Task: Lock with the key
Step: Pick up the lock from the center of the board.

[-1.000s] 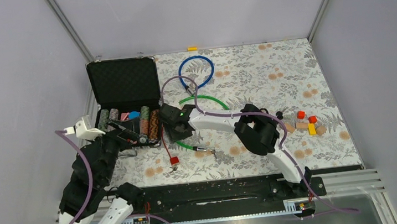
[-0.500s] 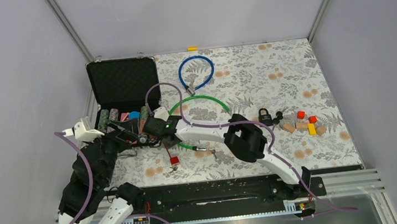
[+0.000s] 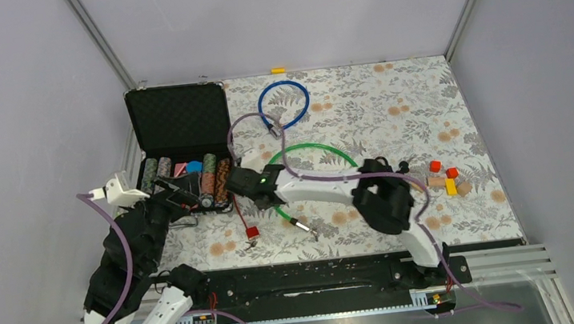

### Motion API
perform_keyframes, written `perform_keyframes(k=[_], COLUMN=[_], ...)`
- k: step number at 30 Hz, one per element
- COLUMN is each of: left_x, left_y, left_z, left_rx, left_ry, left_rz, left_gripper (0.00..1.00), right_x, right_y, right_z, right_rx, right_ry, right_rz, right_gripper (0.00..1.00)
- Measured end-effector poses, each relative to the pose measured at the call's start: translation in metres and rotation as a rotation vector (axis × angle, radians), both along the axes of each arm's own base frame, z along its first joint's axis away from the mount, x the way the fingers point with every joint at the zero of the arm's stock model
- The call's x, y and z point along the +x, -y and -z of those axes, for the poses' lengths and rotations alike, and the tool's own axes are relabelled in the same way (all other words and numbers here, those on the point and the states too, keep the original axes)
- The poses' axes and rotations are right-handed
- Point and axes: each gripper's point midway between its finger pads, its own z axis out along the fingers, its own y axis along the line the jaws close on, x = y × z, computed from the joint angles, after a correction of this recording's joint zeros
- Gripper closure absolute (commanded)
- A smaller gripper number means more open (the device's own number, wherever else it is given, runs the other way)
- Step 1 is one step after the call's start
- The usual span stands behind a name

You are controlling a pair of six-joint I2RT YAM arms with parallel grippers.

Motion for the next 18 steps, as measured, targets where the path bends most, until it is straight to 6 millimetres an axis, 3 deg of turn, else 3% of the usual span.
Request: perform_keyframes(k=[3,11,14,18], left_x=[-0.001,0.009,0.020,0.031], left_y=[0.005,0.038,0.056,0.094], left_z=[0.003,0.029,0.041,0.041], left_rx=[-0.010,0.071,0.133,0.135], left_ry=[-0.004,-0.110,-0.171,-0.151], left_rz=[0.023,0.177,0.253,0.427], left_gripper=[0.10,0.10,0.11,0.10], right_x=[0.006,0.027,0.024,0.021], right_y=[0.018,0.038,0.049,0.062], right_z=[-0.041,-0.195,-0.227,-0.248], right_rx=[0.090,0.531,0.639,0.747], right_ry=[0.047,0.254,0.295,0.320], right_rz=[0.041,0.155,0.187,0.235], right_gripper=[1.00,1.00,1.00,1.00])
